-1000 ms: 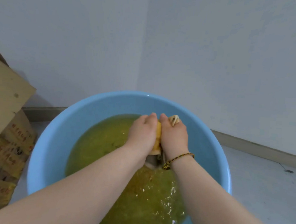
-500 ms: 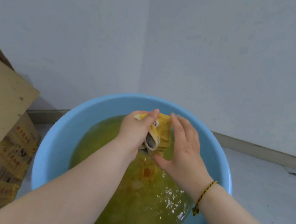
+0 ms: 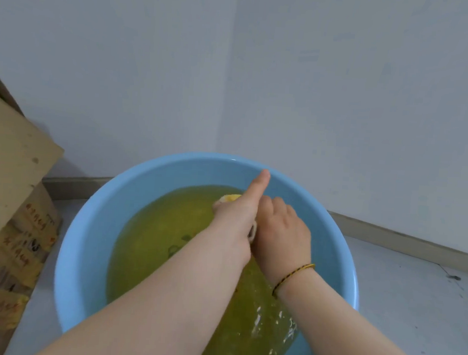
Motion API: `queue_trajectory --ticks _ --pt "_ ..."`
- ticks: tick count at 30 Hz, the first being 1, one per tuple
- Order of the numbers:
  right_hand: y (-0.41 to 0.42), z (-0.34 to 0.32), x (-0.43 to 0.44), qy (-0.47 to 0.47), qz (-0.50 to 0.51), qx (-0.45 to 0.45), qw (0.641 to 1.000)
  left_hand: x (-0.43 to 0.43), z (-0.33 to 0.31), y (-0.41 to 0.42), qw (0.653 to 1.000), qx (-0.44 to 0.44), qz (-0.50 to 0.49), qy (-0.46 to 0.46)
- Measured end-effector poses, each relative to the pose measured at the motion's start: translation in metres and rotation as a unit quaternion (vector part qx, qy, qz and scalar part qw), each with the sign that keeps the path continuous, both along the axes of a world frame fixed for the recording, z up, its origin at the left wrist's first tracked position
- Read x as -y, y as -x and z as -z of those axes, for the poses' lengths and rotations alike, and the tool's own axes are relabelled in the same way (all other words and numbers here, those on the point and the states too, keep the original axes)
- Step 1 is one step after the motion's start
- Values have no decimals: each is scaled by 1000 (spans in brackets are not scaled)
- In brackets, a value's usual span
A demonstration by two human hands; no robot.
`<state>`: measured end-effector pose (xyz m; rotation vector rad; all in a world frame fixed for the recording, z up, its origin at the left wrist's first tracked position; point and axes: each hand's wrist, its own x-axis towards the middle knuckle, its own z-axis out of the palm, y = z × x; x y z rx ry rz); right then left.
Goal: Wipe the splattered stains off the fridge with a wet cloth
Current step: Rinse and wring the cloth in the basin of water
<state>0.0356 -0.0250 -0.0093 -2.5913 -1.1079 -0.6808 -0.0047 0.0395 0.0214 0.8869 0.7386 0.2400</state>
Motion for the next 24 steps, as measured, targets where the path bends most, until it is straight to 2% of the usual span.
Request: queue_trajectory --ticks 1,3,5,7,9,11,13,14,15,19,20,21,24 --pt "5 -1 -1 -22 -24 41 999 -4 2 -4 999 -1 -30 24" --pt "10 2 -7 -38 -55 64 996 -10 2 -5 996 -5 -76 44" --pt "20 -4 -9 -46 -39 -21 998 -15 1 -6 992 5 -124 -11" --pt "26 -9 -12 -85 -11 -132 987 -15 1 -5 978 32 -154 -139" --pt "28 -10 -15 -175 -16 -333 926 -13 -4 -4 957 80 -148 -237" --pt "22 -5 -17 -214 -40 -388 896 -14 -10 -1 941 114 -125 -293" --pt "17 -7 -24 -192 -80 -407 889 -20 -13 0 934 123 -118 -313" --pt "15 -8 -25 -183 -96 -440 874 -23 -14 -1 934 127 -117 -312" --pt "15 -12 -26 -190 -109 -487 846 -25 -16 -1 935 137 -112 -308" --pt "13 -12 -23 -249 -212 -667 669 -31 -12 1 941 159 -66 -292" --pt "13 -10 -23 -236 -227 -695 640 -32 -9 2 944 158 -56 -283" --pt "14 -10 -21 -211 -236 -714 624 -33 -6 3 948 154 -48 -275" --pt "11 -5 -17 -152 -218 -730 629 -39 2 9 961 144 -12 -234"
